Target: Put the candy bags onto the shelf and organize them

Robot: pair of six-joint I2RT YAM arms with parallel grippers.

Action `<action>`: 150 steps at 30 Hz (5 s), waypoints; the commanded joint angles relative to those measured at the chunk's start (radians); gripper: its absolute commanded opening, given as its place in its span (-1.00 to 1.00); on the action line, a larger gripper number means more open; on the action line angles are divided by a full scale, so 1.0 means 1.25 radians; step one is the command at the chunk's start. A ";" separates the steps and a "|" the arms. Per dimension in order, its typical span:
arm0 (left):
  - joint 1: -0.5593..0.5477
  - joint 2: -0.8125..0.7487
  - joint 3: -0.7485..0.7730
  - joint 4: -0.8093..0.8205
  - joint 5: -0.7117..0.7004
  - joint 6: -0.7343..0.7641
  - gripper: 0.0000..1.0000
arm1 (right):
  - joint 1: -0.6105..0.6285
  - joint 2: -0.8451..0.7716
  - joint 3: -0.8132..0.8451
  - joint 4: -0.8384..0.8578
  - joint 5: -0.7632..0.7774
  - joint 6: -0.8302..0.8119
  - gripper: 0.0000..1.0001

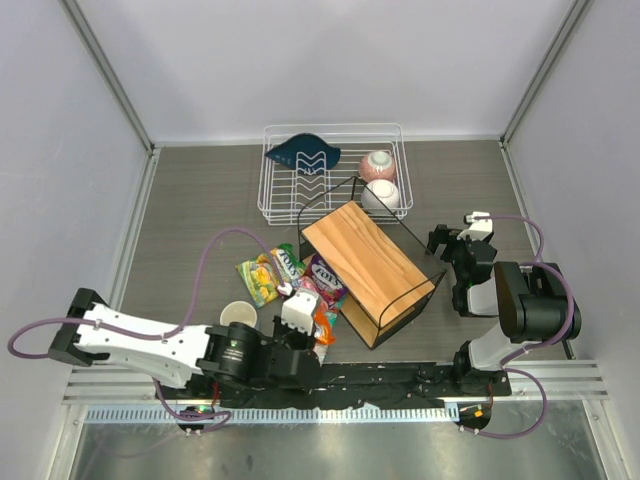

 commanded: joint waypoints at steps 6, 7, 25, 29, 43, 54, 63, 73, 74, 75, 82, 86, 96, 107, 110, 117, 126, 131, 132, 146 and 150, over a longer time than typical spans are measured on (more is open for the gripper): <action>-0.005 -0.074 0.184 -0.126 -0.149 0.122 -1.00 | 0.003 -0.019 0.014 0.038 0.003 -0.015 0.99; -0.005 -0.070 0.202 -0.139 -0.178 0.131 -1.00 | 0.003 -0.019 0.015 0.037 0.003 -0.015 0.99; 0.344 0.038 0.396 0.170 0.168 0.731 -1.00 | 0.003 -0.019 0.016 0.038 0.003 -0.016 0.99; 0.403 0.121 0.455 0.182 0.266 0.784 -1.00 | 0.003 -0.019 0.015 0.037 0.003 -0.015 1.00; 0.421 0.334 0.577 0.193 0.387 0.828 -1.00 | 0.003 -0.020 0.014 0.038 0.003 -0.015 0.99; 0.417 0.379 0.588 0.220 0.467 0.776 -1.00 | 0.003 -0.019 0.015 0.038 0.003 -0.013 1.00; 0.395 0.405 0.592 0.236 0.481 0.775 -0.99 | 0.003 -0.019 0.015 0.038 0.003 -0.016 0.99; 0.372 0.437 0.600 0.247 0.486 0.774 -0.99 | 0.003 -0.019 0.014 0.038 0.003 -0.016 1.00; 0.372 0.437 0.597 0.247 0.485 0.773 -1.00 | 0.003 -0.019 0.015 0.038 0.003 -0.016 0.99; 0.372 0.437 0.594 0.247 0.483 0.771 -1.00 | 0.003 -0.019 0.016 0.037 0.003 -0.016 1.00; 0.372 0.408 0.581 0.243 0.457 0.765 0.17 | 0.003 -0.019 0.014 0.038 0.003 -0.015 1.00; 0.372 0.387 0.582 0.232 0.452 0.771 0.53 | 0.003 -0.020 0.016 0.037 0.003 -0.016 0.99; 0.373 0.327 0.583 0.216 0.398 0.776 0.99 | 0.003 -0.019 0.015 0.037 0.003 -0.015 0.99; 0.379 0.042 0.292 0.202 0.226 0.595 0.99 | 0.003 -0.019 0.016 0.037 0.003 -0.015 0.99; 0.378 -0.006 0.169 0.186 0.210 0.537 0.99 | 0.003 -0.019 0.016 0.037 0.003 -0.015 0.99; 0.360 -0.063 -0.057 0.248 0.261 0.362 1.00 | 0.003 -0.019 0.016 0.038 0.003 -0.016 1.00; 0.313 -0.119 -0.246 0.395 0.221 0.236 0.99 | 0.003 -0.019 0.016 0.037 0.003 -0.015 0.99; 0.265 -0.049 -0.264 0.436 0.180 0.187 0.99 | 0.003 -0.019 0.016 0.037 0.003 -0.015 0.99; 0.260 -0.036 -0.263 0.442 0.176 0.184 1.00 | 0.003 -0.020 0.016 0.037 0.003 -0.015 0.99; 0.220 0.077 -0.201 0.418 0.099 0.153 0.99 | 0.003 -0.019 0.016 0.038 0.003 -0.015 0.99; 0.221 0.033 -0.183 0.376 0.062 0.192 1.00 | 0.003 -0.019 0.016 0.038 0.003 -0.015 0.99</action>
